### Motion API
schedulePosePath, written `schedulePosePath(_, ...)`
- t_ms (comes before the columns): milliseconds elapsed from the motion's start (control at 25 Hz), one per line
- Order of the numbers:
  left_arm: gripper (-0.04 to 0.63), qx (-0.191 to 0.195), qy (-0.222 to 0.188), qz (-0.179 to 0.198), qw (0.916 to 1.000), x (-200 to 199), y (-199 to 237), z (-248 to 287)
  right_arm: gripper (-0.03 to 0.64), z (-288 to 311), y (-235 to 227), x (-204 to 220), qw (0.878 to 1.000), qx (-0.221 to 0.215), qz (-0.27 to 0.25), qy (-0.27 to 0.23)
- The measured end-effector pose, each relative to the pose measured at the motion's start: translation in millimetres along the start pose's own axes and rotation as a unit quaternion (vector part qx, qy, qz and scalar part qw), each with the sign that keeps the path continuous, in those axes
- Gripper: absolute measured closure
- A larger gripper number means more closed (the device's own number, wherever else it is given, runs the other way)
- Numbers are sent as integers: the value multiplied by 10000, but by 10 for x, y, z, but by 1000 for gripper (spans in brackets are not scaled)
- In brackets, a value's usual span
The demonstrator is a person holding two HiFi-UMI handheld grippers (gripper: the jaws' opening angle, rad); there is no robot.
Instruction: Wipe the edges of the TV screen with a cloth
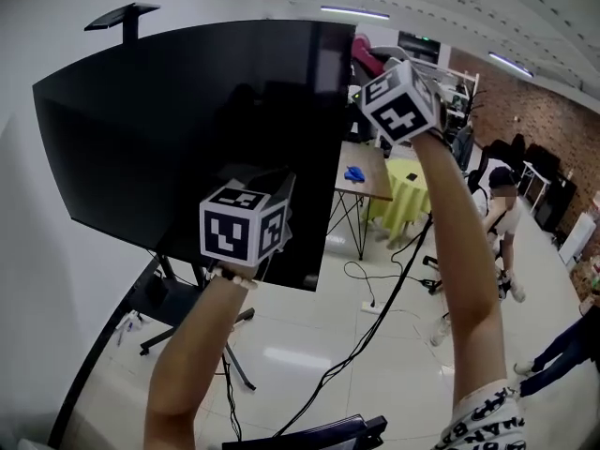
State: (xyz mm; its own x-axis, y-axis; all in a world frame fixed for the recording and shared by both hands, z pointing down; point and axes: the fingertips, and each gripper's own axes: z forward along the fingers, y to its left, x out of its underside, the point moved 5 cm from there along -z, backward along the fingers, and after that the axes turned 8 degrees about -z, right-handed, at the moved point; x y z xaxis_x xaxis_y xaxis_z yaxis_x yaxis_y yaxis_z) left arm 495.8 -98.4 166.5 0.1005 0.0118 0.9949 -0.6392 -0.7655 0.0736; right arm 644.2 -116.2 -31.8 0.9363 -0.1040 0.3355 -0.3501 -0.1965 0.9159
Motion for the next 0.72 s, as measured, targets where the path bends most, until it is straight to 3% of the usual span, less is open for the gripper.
schedulePosePath(440, 595, 305, 26, 139, 9994, -156, 254, -32, 554, -89, -476, -313, 9959, 569, -695, 134)
schedulePosePath(520, 595, 364, 7, 131, 9993, -182, 328, -59, 554, -126, -550, -418, 9978, 526, -403, -31)
schedulePosePath(600, 595, 400, 8, 110, 9991, -184, 399, -102, 554, -131, -625, -459, 9987, 277, 325, -273)
schedulePosePath(680, 595, 440, 8, 77, 9990, -191, 454, -138, 554, -109, -698, -430, 9921, -102, 1175, -437)
schedulePosePath(720, 595, 459, 1, 64, 9989, -200, 485, -156, 554, -87, -705, -415, 9900, -220, 1342, -374)
